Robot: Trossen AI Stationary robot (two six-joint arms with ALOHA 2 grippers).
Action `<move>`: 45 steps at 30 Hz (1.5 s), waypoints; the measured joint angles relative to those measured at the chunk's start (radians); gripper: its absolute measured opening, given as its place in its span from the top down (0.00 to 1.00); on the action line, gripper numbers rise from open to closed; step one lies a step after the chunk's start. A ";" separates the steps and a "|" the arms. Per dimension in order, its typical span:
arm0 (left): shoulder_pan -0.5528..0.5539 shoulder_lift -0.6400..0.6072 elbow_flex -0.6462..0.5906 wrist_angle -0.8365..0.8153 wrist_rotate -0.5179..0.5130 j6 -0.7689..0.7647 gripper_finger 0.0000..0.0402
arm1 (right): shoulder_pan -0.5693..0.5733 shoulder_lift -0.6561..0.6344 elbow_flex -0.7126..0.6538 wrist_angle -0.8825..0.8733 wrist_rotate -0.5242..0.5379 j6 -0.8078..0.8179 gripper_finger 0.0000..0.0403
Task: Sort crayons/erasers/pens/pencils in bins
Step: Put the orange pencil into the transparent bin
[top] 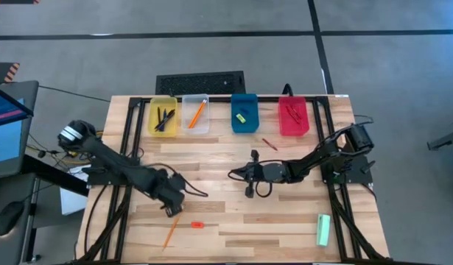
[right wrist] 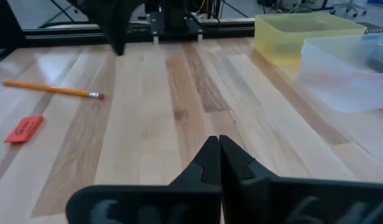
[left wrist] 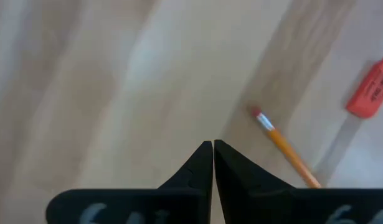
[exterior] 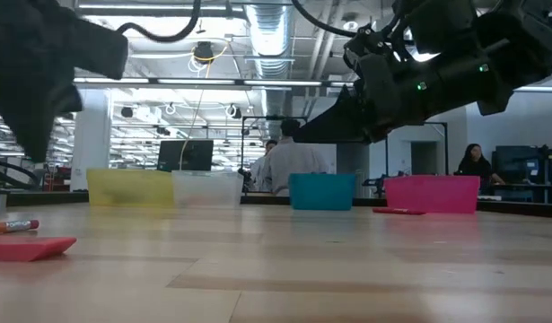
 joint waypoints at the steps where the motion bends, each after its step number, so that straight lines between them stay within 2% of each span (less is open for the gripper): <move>1: -0.011 0.030 0.015 0.000 0.014 -0.028 0.97 | -0.001 0.000 0.000 -0.002 0.000 0.000 0.99; 5: -0.038 0.131 0.059 0.001 0.039 -0.129 0.91 | -0.004 0.000 0.000 0.002 0.000 -0.002 0.98; 12: -0.056 0.259 0.113 0.043 0.145 -0.222 0.73 | -0.004 0.000 0.000 -0.002 0.000 -0.027 0.99; 17: -0.067 0.293 0.124 0.102 0.150 -0.296 0.61 | -0.003 0.000 0.000 -0.005 0.000 -0.041 0.98; 21: -0.077 0.293 0.125 0.103 0.113 -0.369 0.56 | 0.010 0.000 0.000 -0.007 -0.001 -0.044 0.98; 26: -0.090 0.304 0.125 0.104 0.059 -0.426 0.57 | 0.018 0.000 0.000 -0.004 -0.003 -0.046 0.99; 34: -0.115 0.352 0.130 0.106 0.051 -0.450 0.65 | 0.020 0.000 0.000 -0.001 -0.003 -0.043 0.98; 38: -0.125 0.353 0.129 0.087 0.039 -0.455 0.73 | 0.026 0.000 0.000 0.000 -0.003 -0.043 0.99; 45: -0.132 0.355 0.128 0.080 0.047 -0.364 0.89 | 0.027 0.000 0.000 0.001 -0.003 -0.043 0.98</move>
